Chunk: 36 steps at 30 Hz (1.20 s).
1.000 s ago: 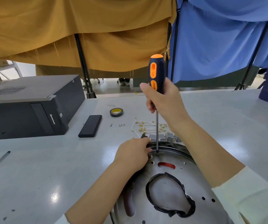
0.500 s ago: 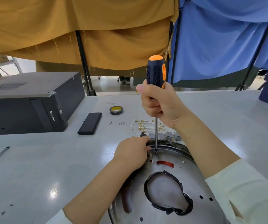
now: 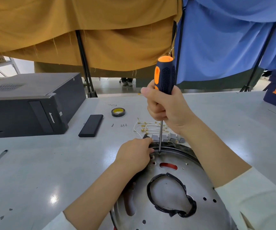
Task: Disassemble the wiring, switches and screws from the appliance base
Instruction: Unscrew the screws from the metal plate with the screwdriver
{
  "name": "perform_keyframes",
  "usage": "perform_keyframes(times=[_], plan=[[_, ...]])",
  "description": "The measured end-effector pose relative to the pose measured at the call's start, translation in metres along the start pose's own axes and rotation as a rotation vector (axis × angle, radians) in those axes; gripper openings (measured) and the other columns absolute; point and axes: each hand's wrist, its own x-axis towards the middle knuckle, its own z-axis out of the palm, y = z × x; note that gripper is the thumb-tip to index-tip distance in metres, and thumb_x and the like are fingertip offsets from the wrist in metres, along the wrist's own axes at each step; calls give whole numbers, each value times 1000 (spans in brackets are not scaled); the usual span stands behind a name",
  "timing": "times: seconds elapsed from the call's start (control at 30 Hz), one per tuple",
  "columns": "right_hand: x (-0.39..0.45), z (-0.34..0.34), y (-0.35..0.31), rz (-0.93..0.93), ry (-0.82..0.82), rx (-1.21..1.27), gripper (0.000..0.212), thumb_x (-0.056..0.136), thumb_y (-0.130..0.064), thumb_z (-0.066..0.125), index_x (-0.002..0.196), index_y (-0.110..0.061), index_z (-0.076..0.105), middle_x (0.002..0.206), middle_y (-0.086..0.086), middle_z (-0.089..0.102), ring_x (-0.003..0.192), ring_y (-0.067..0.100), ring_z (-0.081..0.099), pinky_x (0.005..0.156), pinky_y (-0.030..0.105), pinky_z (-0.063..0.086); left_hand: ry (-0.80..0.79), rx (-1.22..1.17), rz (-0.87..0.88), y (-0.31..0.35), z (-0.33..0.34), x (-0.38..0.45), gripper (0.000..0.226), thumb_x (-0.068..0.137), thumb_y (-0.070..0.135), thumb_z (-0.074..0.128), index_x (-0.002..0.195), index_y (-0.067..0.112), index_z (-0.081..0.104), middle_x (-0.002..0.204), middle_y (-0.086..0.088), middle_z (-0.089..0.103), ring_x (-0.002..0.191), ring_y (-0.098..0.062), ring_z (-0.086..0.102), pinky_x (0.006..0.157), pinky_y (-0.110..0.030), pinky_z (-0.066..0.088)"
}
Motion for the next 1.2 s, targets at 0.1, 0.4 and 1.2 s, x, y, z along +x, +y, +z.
perform_keyframes(times=[0.1,0.4,1.2], plan=[[4,-6,1,40,-57,61,39,92,-9,56,61,-19,35,46,-7,25,37,10,18,39,15,18,0,4,-8,1,-1,0,18,99,32,43,110,22,52,105,-8,65,96,-30,59,66,-30,35],[-4,-2,10,-111,447,-273,22,90,-24,64,82,-20,44,56,-6,45,44,11,43,44,23,43,-16,18,-15,1,0,1,22,100,32,41,118,23,51,109,-8,64,98,-29,59,68,-32,38],[-19,-7,26,-55,180,240,38,84,-40,54,110,-13,60,74,-2,54,58,12,44,52,23,35,6,2,1,0,0,-1,16,99,31,42,108,22,50,107,-7,65,97,-30,58,67,-31,36]])
